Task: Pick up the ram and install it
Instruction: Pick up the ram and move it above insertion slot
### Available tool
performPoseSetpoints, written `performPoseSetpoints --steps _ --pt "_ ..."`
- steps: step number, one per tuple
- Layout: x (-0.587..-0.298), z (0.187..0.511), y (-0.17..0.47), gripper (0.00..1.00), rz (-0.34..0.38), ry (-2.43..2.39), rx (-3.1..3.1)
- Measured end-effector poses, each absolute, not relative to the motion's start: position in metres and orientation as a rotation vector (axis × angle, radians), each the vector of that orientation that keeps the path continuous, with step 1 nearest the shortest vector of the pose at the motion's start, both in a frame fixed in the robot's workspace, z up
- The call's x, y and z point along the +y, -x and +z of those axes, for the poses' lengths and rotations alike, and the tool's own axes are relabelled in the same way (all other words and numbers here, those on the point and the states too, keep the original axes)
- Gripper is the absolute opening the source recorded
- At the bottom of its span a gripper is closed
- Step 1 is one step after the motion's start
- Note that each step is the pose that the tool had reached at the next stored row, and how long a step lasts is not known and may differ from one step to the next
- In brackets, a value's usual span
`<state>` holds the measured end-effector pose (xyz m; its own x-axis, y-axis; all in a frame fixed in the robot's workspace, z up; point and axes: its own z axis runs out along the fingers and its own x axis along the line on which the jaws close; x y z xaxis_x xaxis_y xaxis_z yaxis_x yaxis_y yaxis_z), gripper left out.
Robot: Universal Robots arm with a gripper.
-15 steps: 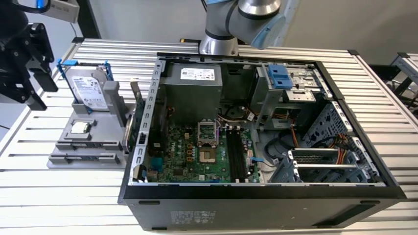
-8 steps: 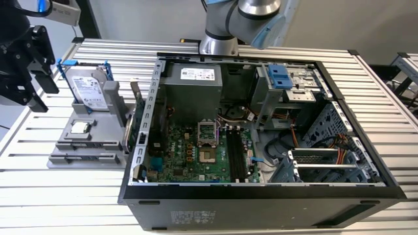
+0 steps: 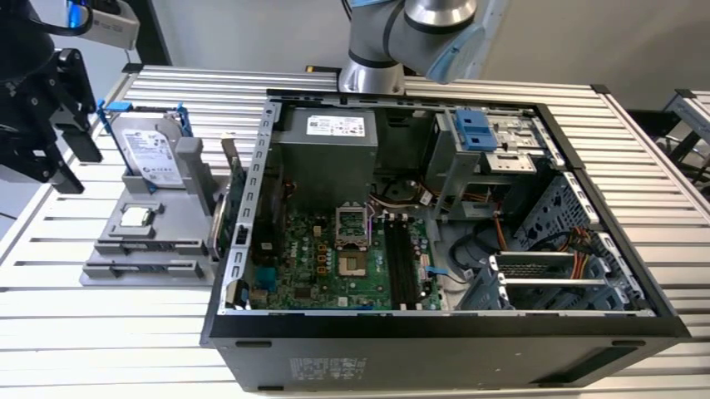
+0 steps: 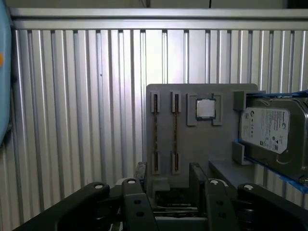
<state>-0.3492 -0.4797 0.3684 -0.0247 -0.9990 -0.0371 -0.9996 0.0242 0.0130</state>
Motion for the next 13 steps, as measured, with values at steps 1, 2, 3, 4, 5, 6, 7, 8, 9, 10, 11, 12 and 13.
performPoseSetpoints --steps 1,2,3,4,5,6,7,8,9,10,11,12,13 --pt "-0.480 0.367 0.349 1.00 0.055 2.181 2.235" --pt "-0.480 0.366 0.349 1.00 0.054 2.181 2.235" --pt "-0.480 0.365 0.349 1.00 0.054 2.181 2.235" --pt "-0.480 0.364 0.349 1.00 0.053 2.181 2.235" --pt "-0.480 0.362 0.349 1.00 0.052 2.180 2.234" --pt "-0.480 0.360 0.349 1.00 0.051 2.180 2.234" --pt "-0.480 0.359 0.349 1.00 0.049 2.179 2.233" --pt "-0.480 0.357 0.349 1.00 0.048 2.179 2.232" --pt "-0.480 0.355 0.349 1.00 0.047 2.178 2.232" --pt "-0.480 0.353 0.349 1.00 0.046 2.178 2.231" --pt "-0.480 0.351 0.349 1.00 0.044 2.177 2.230" --pt "-0.480 0.350 0.349 1.00 0.042 2.176 2.229" --pt "-0.480 0.348 0.349 1.00 0.040 2.175 2.229"
